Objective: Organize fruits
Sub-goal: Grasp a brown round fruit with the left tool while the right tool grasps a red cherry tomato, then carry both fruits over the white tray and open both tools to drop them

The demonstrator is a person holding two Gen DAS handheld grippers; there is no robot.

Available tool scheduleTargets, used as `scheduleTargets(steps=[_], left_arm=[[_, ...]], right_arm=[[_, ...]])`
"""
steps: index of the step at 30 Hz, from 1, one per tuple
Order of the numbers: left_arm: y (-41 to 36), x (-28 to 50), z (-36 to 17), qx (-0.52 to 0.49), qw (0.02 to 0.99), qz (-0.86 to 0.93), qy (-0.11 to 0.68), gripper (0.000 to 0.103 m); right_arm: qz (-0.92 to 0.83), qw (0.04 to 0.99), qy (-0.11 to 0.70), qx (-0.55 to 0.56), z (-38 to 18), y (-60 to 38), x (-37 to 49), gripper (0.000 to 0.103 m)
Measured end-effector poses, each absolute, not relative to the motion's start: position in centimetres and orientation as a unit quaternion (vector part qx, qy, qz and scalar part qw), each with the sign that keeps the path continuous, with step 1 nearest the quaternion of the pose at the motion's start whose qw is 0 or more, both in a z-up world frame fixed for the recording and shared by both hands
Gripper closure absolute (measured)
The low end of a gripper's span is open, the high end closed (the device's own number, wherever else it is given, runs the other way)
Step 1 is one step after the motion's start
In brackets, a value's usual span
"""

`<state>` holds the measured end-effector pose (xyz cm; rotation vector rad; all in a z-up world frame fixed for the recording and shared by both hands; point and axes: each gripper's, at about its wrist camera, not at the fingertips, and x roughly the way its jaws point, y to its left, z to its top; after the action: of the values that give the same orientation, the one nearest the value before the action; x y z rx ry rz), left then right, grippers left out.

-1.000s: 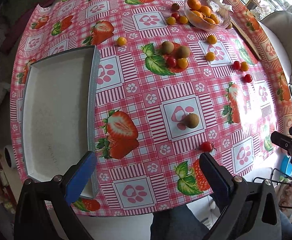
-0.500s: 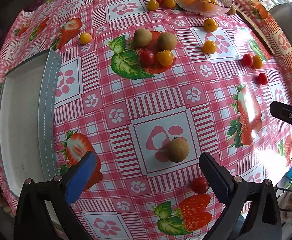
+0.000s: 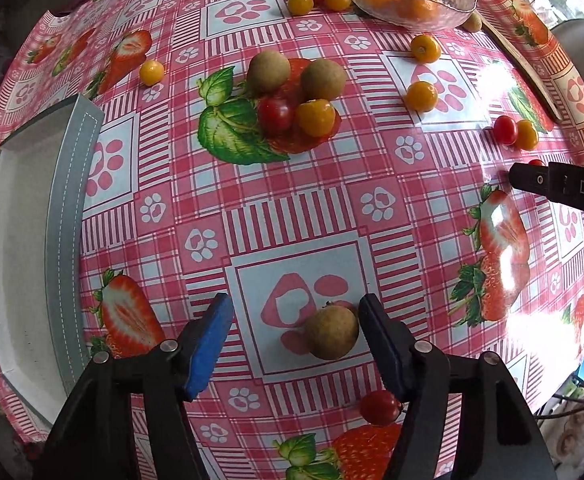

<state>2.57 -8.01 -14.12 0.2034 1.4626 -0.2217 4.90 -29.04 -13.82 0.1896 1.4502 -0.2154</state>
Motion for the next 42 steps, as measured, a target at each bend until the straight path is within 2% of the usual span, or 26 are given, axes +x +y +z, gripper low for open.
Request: scheduleTargets(steps=[1, 2, 3, 4, 11, 21, 42], left_arm=[[-8.5, 2.4, -14.0, 0.088, 0.733, -0.107, 0.666, 0.049], [-8.7, 2.4, -13.8, 0.086, 0.733, -0.114, 0.665, 0.058], [-9.0, 2.3, -13.7, 0.089, 0.734, -0.119, 0.663, 0.063], [-9.5, 2.0, -13.4, 0.091, 0.733, -0.124, 0.662, 0.075], [-7.0, 2.3, -11.5, 0.016, 0.725, -0.142, 0.674, 0.075], [-0.1, 0.8, -9.2, 0.001, 0.735, -0.099, 0.671, 0.075], [16.7, 0.9, -8.2, -0.063, 0.767, 0.016, 0.639, 0.075]], right_arm=[[-0.095, 0.741, 0.659, 0.084, -13.8, -28.7, 5.0, 0.050], [-0.092, 0.744, 0.657, 0.080, -13.7, -28.4, 5.1, 0.063], [-0.088, 0.746, 0.656, 0.076, -13.5, -27.9, 5.2, 0.071], [-0.084, 0.746, 0.656, 0.071, -13.2, -27.2, 5.4, 0.081], [-0.072, 0.737, 0.664, 0.105, -12.9, -26.6, 5.0, 0.081], [-0.030, 0.731, 0.673, 0.112, -10.7, -22.7, 2.2, 0.081], [0.118, 0.733, 0.669, 0.044, -6.8, -3.0, 6.2, 0.081]])
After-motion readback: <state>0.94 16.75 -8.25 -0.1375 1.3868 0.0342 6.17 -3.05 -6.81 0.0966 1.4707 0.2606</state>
